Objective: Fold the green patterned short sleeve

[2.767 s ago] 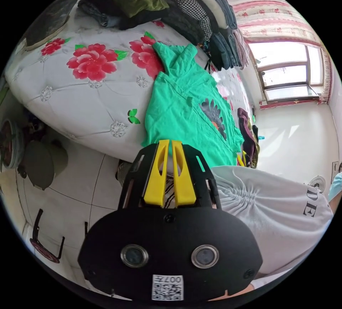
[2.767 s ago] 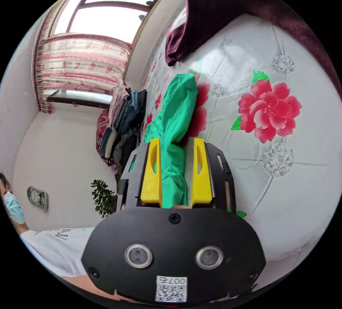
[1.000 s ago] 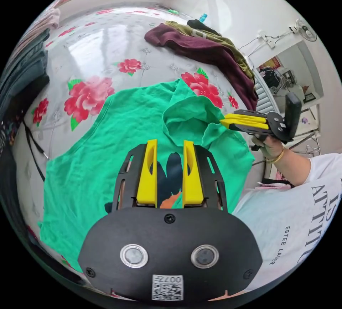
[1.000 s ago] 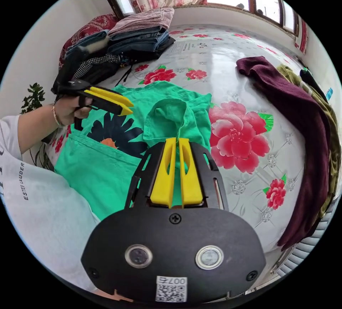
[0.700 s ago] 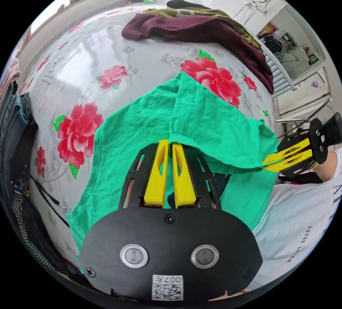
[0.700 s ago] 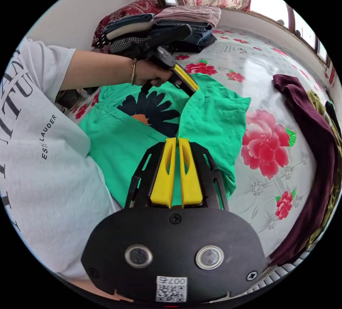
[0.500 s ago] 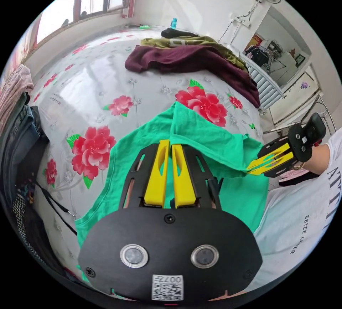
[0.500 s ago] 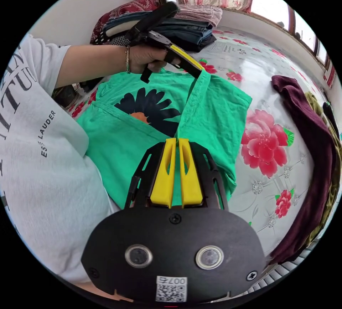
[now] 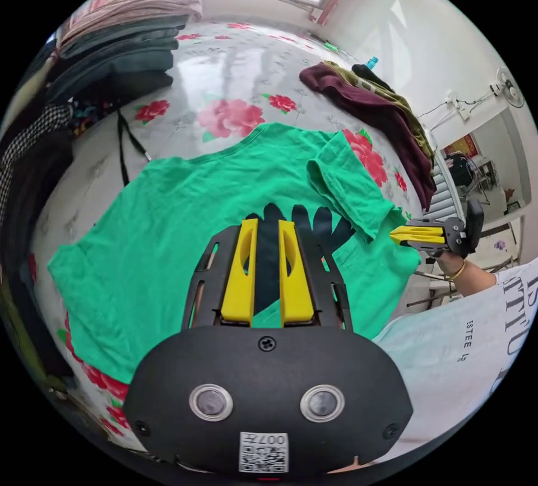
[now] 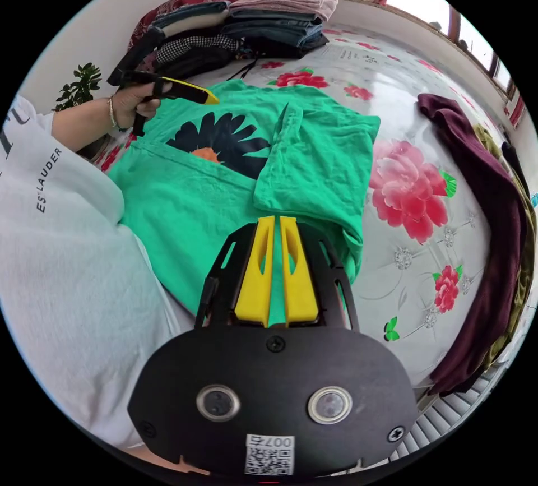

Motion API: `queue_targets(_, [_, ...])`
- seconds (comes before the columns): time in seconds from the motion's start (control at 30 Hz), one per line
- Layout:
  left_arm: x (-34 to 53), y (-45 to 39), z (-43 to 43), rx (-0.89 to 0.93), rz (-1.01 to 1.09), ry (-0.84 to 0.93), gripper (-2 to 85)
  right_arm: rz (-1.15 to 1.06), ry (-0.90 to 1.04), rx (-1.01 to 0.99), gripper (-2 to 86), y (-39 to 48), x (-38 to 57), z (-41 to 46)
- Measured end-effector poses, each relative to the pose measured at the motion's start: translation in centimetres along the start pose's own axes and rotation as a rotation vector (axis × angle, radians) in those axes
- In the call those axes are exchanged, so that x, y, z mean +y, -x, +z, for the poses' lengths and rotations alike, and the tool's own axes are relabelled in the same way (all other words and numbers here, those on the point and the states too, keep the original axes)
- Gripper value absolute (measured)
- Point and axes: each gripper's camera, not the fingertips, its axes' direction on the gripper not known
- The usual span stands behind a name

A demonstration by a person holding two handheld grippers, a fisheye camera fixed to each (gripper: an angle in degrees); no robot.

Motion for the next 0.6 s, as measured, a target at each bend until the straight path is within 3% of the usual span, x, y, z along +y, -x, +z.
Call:
queue_targets(0.27, [14.4, 5.3, -8.3, -0.196, -0.284, -0.003, 5.2, -0.146, 0.035, -0.029, -0.3, 3.2, -2.2, 0.9])
queue_targets(0.33, [16.6, 6.4, -9.1, -0.222, -0.353, 0.014, 4.8, -0.178, 0.155, -0.040, -0.3, 3.3, -3.3, 4.0])
queue_targets(0.6, [23.1, 14.0, -15.0, -0.196, -0.697, -0.196, 5.3, -0.249, 0.149, -0.017, -0.3, 4.1, -9.4, 3.3])
